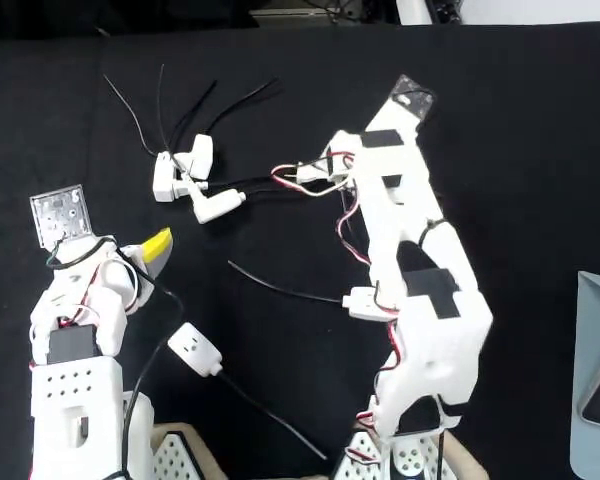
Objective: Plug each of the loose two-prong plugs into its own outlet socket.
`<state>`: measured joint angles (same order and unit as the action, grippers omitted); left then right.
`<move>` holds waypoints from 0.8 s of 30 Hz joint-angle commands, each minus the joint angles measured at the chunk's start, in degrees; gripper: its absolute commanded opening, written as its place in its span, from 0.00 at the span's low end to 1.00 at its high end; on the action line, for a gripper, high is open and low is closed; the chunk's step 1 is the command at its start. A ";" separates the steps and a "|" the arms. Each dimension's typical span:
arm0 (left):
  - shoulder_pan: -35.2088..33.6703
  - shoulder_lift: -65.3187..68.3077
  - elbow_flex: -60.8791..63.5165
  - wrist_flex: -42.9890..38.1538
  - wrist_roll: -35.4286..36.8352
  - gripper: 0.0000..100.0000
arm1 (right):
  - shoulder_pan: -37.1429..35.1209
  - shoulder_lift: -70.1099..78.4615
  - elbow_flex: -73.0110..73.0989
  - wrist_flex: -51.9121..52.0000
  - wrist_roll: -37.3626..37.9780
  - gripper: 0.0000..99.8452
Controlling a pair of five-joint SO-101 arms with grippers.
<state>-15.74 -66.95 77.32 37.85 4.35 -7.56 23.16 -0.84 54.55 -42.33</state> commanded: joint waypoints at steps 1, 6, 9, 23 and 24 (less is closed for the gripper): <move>0.13 -0.53 -2.42 -1.49 0.09 0.35 | 0.44 -2.42 -3.47 -1.05 -1.41 0.16; 0.13 -0.53 -2.42 -1.49 0.09 0.35 | 0.88 2.95 -4.00 -6.95 -1.49 0.16; 0.13 -0.53 -2.42 -1.49 0.09 0.35 | 0.88 4.79 -4.00 -8.70 -1.49 0.16; 0.13 -0.53 -2.42 -1.49 0.09 0.35 | 0.88 2.95 -4.00 -4.31 -1.41 0.01; 0.13 -0.53 -2.42 -1.49 0.09 0.35 | 0.70 1.27 -3.91 -2.73 -1.14 0.01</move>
<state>-15.74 -66.95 77.32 37.85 4.35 -7.56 28.88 -1.80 48.75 -43.65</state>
